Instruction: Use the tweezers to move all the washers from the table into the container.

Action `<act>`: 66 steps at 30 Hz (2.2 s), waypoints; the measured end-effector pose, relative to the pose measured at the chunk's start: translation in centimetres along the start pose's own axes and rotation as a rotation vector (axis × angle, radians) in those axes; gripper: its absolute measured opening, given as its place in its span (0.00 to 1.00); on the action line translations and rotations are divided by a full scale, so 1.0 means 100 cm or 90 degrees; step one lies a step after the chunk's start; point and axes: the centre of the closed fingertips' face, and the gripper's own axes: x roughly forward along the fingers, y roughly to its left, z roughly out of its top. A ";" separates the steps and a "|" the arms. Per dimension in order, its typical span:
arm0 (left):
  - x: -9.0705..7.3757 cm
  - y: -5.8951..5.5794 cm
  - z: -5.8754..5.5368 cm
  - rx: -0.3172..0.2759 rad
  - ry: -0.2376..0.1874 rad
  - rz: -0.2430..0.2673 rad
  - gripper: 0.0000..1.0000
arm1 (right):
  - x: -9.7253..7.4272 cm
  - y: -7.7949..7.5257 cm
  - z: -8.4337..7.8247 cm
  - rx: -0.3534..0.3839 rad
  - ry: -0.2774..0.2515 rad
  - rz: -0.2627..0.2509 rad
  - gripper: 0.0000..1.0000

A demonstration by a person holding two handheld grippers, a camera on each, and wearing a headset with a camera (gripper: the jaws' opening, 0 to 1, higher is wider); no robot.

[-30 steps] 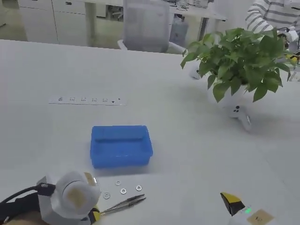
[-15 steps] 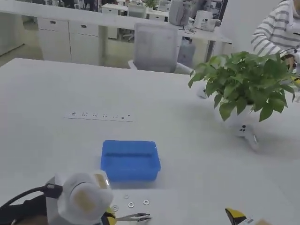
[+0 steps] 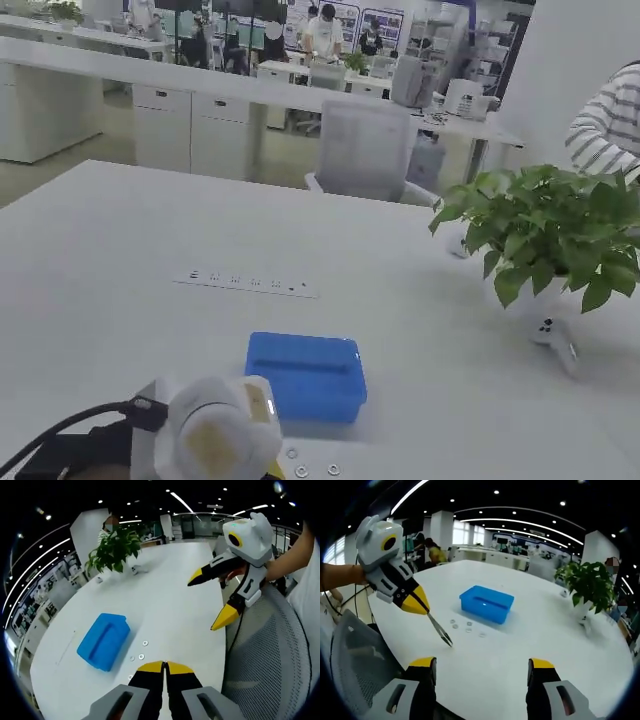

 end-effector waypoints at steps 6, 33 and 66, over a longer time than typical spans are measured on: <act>-0.011 -0.011 0.002 0.015 0.001 -0.027 0.00 | 0.001 0.035 0.014 -0.030 -0.004 0.103 0.65; -0.078 -0.072 0.056 0.160 -0.056 -0.165 0.00 | -0.011 0.138 0.047 -0.307 0.024 0.386 0.04; -0.097 -0.010 -0.054 -0.318 -0.174 0.262 0.79 | 0.048 0.106 0.099 -0.154 -0.025 0.353 0.02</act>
